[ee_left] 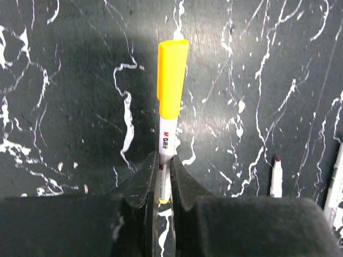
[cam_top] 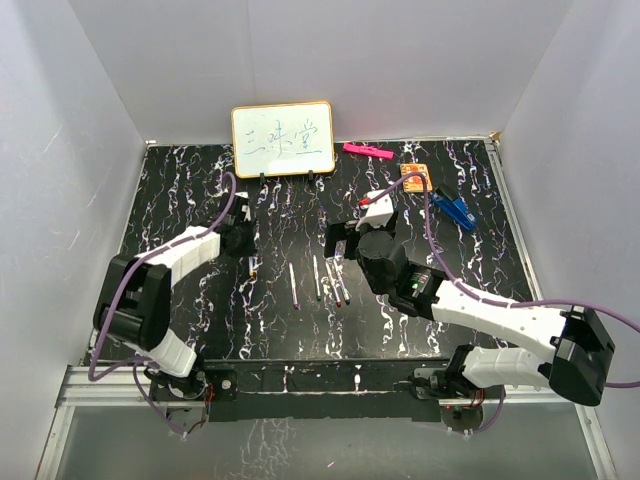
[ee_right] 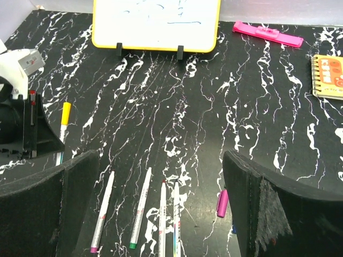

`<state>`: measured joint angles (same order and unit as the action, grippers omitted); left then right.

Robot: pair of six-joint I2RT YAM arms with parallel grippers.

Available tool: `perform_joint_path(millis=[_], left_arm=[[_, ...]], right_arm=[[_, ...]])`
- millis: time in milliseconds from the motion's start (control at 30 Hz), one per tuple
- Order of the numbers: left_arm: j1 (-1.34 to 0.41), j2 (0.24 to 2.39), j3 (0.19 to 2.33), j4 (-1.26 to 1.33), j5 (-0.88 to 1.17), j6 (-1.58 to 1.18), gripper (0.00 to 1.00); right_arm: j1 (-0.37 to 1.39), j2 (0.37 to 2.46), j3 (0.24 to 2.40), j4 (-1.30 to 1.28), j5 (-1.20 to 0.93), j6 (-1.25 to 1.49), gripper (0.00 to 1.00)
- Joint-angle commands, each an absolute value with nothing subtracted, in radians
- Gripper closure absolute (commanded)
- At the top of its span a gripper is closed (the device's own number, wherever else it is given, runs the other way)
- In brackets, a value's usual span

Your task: Insert the pens into the pen caps

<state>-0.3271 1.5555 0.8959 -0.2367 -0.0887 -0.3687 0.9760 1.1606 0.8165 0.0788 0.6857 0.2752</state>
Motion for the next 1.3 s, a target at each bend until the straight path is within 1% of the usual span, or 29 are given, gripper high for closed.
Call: perform_joint_path(millis=[0,167,367,467,633,700,833,1033,1267], left_arm=[[-0.31,1.623,0.989,-0.289,-0.079,-0.32,1.0],[-0.298,1.71,1.035,-0.296,-0.082,-0.31,1.0],[-0.295,1.774,1.037,-0.278,-0.09,-0.332,0.99],[-0.295,1.792,1.038,-0.272,-0.08,-0.337,0.93],[-0.295,1.789,1.043,-0.274,-0.074,-0.341,0.76],[-0.295,1.775,1.05,-0.278,-0.072,-0.341,0.69],[-0.295,1.74,1.068,-0.297,-0.074,-0.336,0.64],[-0.295,1.634,1.057,-0.333,-0.084,-0.328,0.62],[-0.351,1.423,0.938,-0.351,-0.057,-0.385,0.62]], right_arm=[[0.961,1.157,0.811,0.098,0.696,0.297,0.02],[0.946,1.157,0.799,0.098,0.683,0.306,0.02],[0.933,1.162,0.786,0.098,0.668,0.325,0.02],[0.931,1.169,0.784,0.098,0.664,0.326,0.02],[0.929,1.177,0.785,0.099,0.669,0.325,0.02],[0.929,1.177,0.785,0.1,0.67,0.326,0.02],[0.928,1.175,0.785,0.104,0.67,0.328,0.02],[0.927,1.162,0.784,0.104,0.68,0.321,0.02],[0.918,1.13,0.757,0.107,0.696,0.329,0.02]])
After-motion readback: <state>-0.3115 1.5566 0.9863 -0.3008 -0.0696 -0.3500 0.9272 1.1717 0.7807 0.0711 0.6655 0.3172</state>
